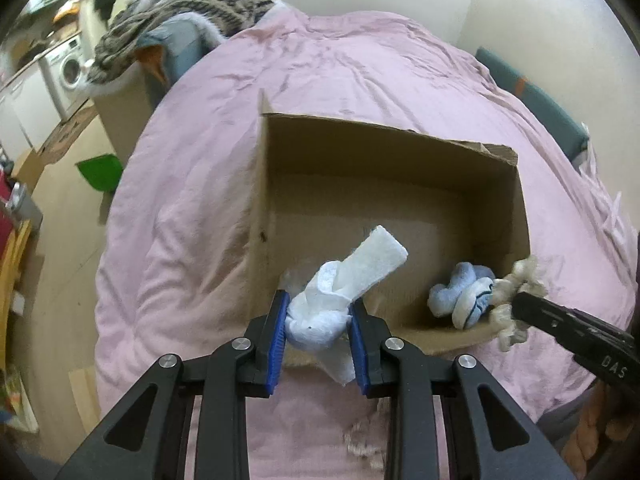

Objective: Organize soft objects
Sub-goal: 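Carry the white sock into the box while the right tool carries a white scrunchie, then open both tools and withdraw them from the box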

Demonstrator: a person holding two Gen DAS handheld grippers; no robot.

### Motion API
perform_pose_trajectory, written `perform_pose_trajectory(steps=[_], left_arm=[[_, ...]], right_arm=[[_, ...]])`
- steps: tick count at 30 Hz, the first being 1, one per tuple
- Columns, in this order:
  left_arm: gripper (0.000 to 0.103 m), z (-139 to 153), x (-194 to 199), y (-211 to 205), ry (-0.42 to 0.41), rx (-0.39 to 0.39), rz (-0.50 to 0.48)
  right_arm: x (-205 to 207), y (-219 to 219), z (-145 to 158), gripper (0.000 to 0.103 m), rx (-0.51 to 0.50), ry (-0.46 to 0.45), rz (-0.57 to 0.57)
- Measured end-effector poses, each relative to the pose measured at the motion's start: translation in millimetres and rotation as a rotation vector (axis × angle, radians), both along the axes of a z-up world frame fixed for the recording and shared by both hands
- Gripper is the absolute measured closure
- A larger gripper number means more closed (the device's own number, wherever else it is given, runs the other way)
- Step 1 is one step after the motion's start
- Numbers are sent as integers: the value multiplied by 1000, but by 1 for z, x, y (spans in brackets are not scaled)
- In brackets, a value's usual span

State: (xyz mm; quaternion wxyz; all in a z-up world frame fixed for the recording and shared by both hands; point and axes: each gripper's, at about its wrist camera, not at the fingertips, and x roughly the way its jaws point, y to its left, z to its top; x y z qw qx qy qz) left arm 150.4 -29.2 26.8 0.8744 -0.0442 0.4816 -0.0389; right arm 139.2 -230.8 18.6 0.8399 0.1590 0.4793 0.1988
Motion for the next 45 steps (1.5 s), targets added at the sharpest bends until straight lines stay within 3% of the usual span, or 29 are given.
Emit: perform_pose_trajectory(steps=[9,17,32,38,39,40,42,44,45], left_arm=[[77,-32,12,-8,24,-1,-12],[77,-33,11,-3,15,-34,19],[77,-30,4,-7,-17,-17,3],[75,-31,4,-9,-13,-12,-1],[72,-31,4,-9,-8,-6,-2],[69,-32,4,-10,-4,0,-3],[51,-31,4,-11,-6,10,-1],[33,-29,2,-12,-21,22,8],[29,-27,1,-11,-31,26,13]], right_arm=[[8,12,-32,91,-52,54,-2],[9,18,-37,91,-69,66,4],[8,18,-38,87,-59,63,7],[8,16,-36,70,-38,49,0],[7,16,-35,62,-37,44,0],[7,15,-34,46,-32,38,-2],[5,14,-30,33,-12,20,-15],[4,11,-26,31,-11,4,-38],[5,10,-26,31,-12,3,-46]])
